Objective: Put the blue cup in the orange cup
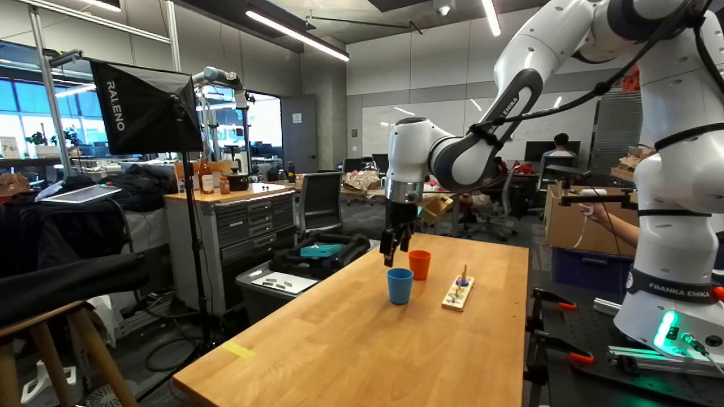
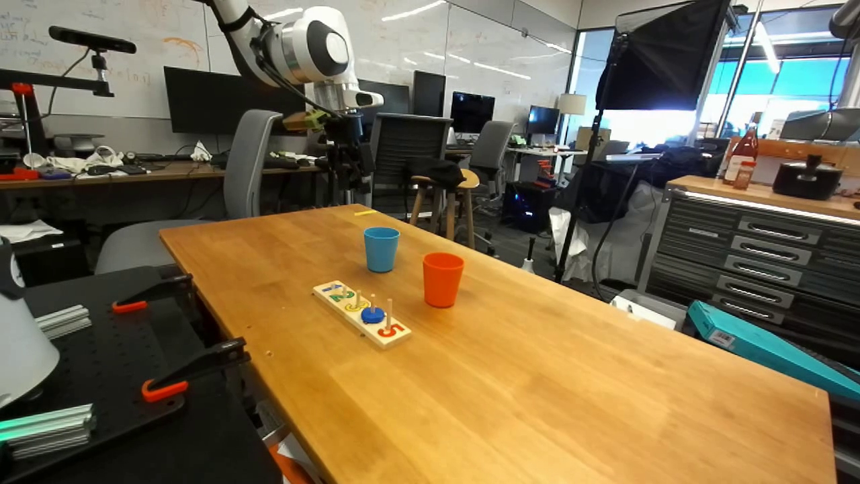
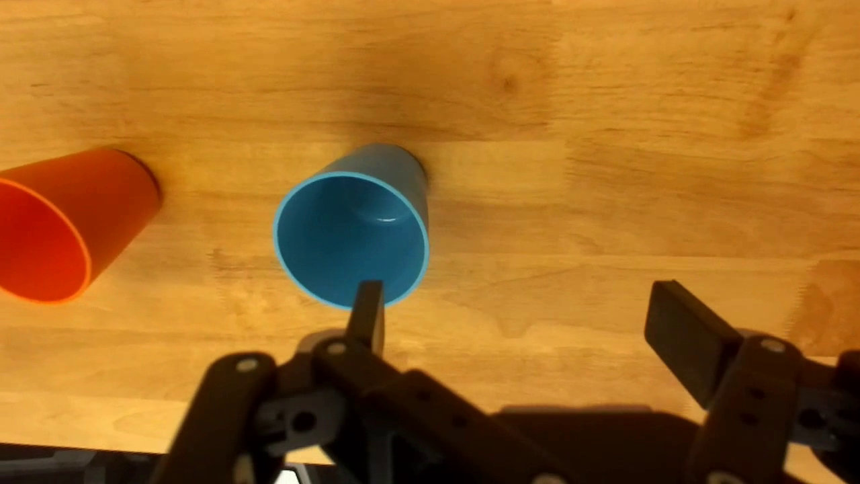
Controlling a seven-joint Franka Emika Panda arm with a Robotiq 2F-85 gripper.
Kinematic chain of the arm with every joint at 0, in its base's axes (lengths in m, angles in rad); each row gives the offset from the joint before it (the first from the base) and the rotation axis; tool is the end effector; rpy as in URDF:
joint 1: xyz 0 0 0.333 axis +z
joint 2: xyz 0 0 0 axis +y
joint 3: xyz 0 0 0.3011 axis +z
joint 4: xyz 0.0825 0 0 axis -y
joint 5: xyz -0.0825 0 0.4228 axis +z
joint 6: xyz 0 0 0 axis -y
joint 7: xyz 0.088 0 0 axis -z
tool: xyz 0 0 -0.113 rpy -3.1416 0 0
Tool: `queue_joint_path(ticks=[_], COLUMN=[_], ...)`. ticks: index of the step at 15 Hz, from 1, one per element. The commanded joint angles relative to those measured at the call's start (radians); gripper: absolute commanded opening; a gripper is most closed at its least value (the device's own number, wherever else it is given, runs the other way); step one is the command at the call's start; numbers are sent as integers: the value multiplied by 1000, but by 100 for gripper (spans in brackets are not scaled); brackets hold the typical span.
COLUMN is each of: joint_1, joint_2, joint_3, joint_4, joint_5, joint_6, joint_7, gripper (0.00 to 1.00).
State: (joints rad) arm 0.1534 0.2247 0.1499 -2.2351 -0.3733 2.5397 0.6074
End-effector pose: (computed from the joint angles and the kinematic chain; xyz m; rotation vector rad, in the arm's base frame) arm 0.5470 0.1759 0.2274 2.9987 -0.0142 0.2417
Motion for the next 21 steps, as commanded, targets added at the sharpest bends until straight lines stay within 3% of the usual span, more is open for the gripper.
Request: queue_joint_path(ticks=[1, 9, 21], joint_1=[60, 93, 137], joint_2=[63, 125, 226], joint_3=[-76, -167, -196], joint_4=[72, 97, 86], joint_5=[-32, -51, -32], joint_6=[-6, -1, 61], joint_7=[49, 62, 73], gripper=[100, 100, 100])
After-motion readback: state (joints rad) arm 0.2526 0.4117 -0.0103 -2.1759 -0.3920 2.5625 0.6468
